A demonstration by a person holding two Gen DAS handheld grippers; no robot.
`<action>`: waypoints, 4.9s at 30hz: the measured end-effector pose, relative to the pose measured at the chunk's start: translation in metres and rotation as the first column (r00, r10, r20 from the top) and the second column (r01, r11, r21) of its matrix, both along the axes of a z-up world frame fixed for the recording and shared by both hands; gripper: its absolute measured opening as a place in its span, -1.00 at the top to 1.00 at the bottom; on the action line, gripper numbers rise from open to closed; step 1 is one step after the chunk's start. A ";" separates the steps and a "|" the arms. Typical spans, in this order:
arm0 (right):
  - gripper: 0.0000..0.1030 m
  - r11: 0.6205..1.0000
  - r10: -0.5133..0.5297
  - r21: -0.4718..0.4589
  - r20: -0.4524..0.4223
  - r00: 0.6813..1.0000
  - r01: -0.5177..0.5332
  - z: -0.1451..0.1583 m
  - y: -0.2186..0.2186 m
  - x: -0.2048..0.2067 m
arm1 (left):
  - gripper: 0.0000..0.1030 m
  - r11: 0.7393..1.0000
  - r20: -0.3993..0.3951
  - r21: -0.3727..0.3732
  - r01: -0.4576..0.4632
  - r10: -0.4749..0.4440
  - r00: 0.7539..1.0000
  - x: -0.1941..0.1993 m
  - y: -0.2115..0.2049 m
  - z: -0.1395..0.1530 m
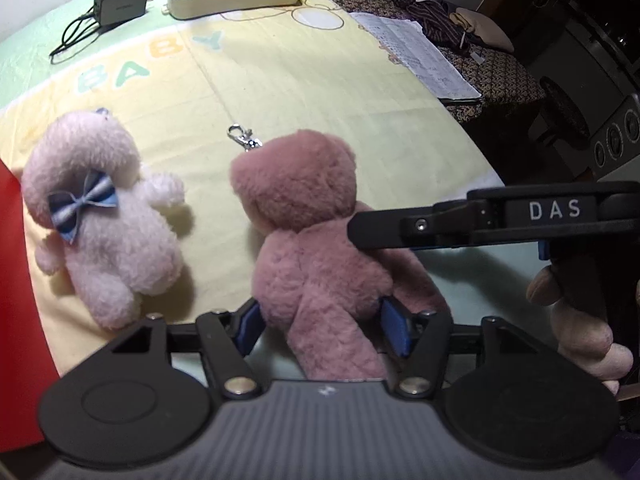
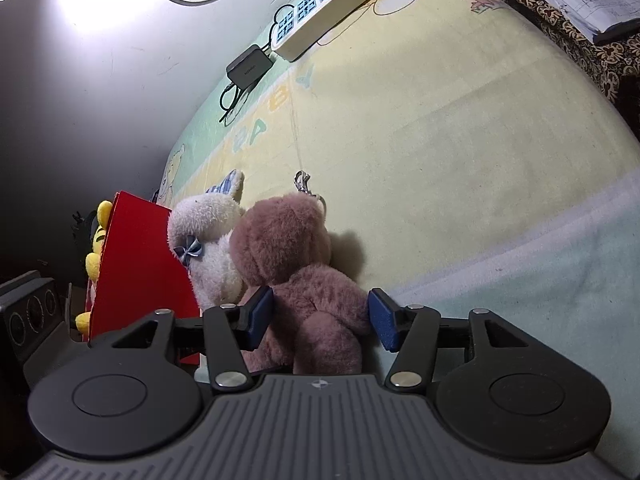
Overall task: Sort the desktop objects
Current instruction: 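Grasp the pink-brown teddy bear with both grippers and lift it, then carry the teddy bear over the red box with both grippers, then lower the teddy bear into the box and open both grippers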
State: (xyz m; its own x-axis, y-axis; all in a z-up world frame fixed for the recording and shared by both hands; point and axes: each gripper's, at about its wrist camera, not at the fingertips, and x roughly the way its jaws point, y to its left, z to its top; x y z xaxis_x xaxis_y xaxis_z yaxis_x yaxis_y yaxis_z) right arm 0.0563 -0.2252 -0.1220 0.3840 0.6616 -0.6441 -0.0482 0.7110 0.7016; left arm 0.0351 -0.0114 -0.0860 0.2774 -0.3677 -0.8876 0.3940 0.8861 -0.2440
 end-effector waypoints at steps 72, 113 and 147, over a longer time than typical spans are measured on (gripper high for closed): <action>0.09 0.997 0.057 0.020 0.425 0.903 -0.072 0.130 0.250 -0.044 | 0.07 0.989 0.437 -0.032 -0.141 0.141 0.888 -0.039 0.240 0.122; 0.58 0.991 0.132 -0.023 0.282 0.950 -0.131 0.096 0.285 -0.050 | -0.14 0.963 0.320 0.089 -0.253 0.212 0.923 -0.029 0.282 0.088; 0.54 0.990 0.142 -0.065 0.321 0.936 -0.128 0.099 0.282 -0.057 | -0.37 0.915 0.310 0.204 -0.347 0.276 0.910 -0.035 0.278 0.087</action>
